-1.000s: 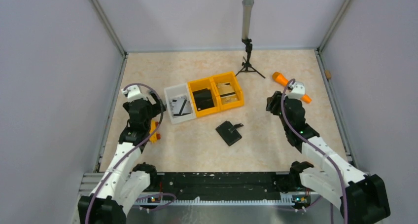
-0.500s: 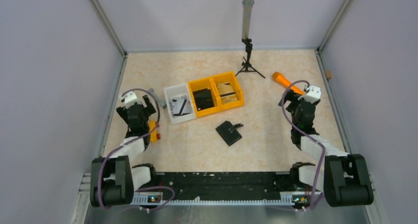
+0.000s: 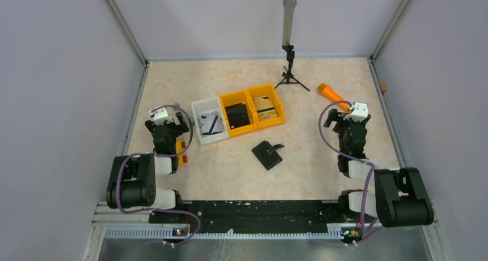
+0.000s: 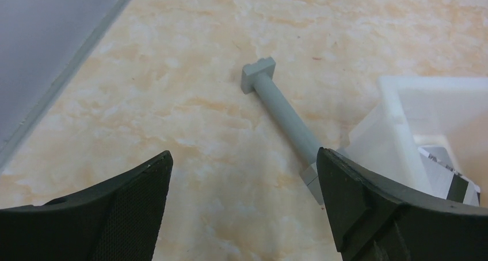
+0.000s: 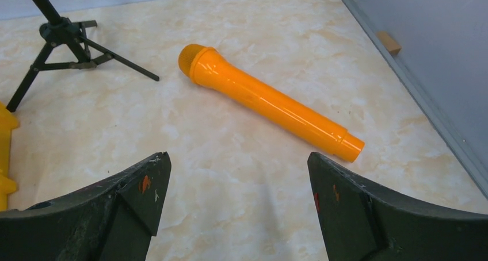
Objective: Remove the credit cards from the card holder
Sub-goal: Reset both arms
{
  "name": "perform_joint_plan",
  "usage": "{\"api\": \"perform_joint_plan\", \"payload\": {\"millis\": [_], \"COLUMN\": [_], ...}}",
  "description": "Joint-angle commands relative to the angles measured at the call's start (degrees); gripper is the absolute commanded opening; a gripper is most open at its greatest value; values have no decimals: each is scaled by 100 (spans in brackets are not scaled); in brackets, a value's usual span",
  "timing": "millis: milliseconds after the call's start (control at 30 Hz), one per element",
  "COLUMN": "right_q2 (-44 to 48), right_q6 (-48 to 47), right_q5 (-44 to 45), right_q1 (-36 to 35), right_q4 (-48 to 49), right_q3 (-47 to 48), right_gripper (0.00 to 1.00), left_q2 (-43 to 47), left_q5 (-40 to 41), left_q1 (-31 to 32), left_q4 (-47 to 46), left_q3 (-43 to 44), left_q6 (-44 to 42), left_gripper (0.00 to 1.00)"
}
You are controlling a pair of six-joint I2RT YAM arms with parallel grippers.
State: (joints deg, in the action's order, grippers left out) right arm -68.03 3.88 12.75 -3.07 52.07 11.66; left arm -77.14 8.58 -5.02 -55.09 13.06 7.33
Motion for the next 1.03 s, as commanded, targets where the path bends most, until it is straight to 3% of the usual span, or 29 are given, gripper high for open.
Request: {"api": "perform_joint_plan", "payload": {"millis": [0,100,167,267,300,367,1000], "right_q2": [-805,-1595,-1417,-1525,-1505,-1550,-1544], "right_q6": [-156,-156,-93,-195,-217,-234,-232], "right_q5": [-19,122,130,-20,-103,-101,-122], "right_q1": [24,25,26,26,25,24,25], "right_q4": [1271,2824,2100,1763,1656,1783,1759], "right_q3": [-204,-567,-382,-113,-72,-103,-94], "right_gripper": [90,89,89,85,92,97,99], "left_q2": [-727,-654,-599,-581,-590,-593,-610], "left_q5": [-431,-404,-393,-407,-428,-436,-295], "left_q1": [-21,-8,-8,-8,-8,-8,71], "left_q4": [-982,-602,-367,-376,-375,-363,-278], "left_q3": [257,371,438,437,443,443,497], "left_q6": [-291,-295,-272,-278,-292,-306,-357], "left_gripper": [99,99,99,99,99,99,99]}}
